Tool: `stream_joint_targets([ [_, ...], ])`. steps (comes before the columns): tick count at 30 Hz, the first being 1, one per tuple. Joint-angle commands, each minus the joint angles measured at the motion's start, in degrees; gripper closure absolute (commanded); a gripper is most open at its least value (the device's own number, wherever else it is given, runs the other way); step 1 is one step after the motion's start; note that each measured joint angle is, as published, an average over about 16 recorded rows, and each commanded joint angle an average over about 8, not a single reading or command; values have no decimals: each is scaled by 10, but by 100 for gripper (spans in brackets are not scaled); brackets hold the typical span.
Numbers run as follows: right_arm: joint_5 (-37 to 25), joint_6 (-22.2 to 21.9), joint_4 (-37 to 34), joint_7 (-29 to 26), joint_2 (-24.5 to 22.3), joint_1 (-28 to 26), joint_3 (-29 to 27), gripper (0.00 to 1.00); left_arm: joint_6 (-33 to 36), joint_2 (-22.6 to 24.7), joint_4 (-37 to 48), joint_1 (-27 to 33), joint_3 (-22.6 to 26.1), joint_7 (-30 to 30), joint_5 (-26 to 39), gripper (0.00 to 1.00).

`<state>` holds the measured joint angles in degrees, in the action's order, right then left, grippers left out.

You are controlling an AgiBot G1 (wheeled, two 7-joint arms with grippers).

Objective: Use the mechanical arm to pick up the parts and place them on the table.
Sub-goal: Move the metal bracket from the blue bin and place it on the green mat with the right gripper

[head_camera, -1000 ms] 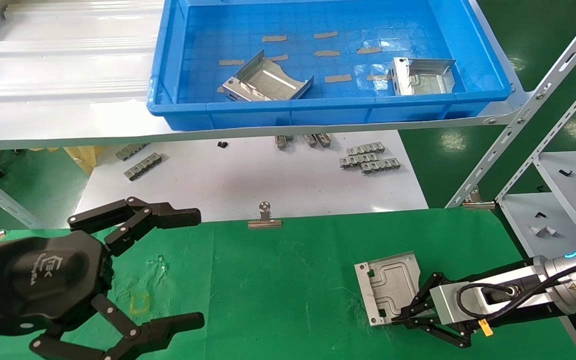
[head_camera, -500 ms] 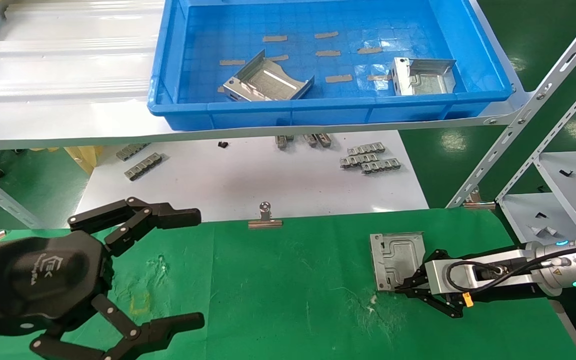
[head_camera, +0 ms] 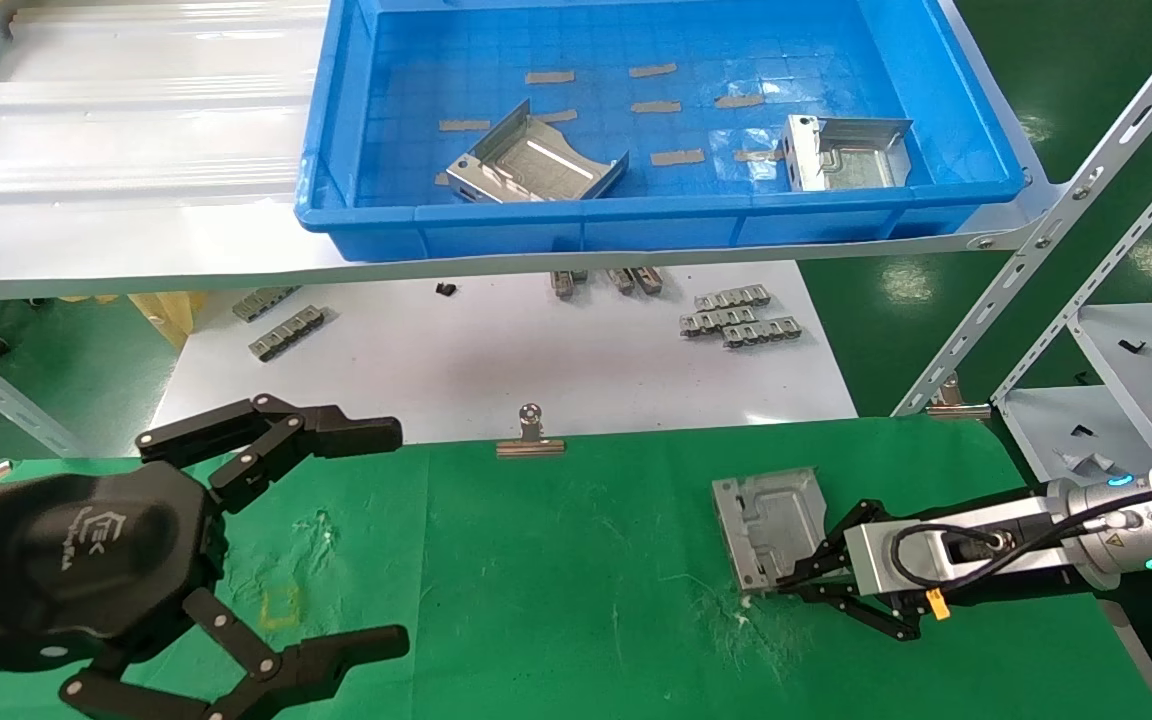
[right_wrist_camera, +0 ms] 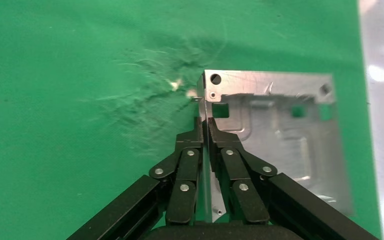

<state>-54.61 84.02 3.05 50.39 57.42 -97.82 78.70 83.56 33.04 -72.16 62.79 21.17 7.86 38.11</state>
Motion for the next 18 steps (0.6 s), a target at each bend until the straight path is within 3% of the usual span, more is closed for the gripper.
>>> stream_joint_targets([
  [1,-3,3,-2,5,2,0,2,0,0,0,0,0,0,0,0,0],
  [10,6,36,-8,-3,-2,-25,-4,0,0,0,0,0,0,0,0,0],
  [18,59,72,10,-88,-25,-48,-36,0,0,0,0,0,0,0,0,0],
])
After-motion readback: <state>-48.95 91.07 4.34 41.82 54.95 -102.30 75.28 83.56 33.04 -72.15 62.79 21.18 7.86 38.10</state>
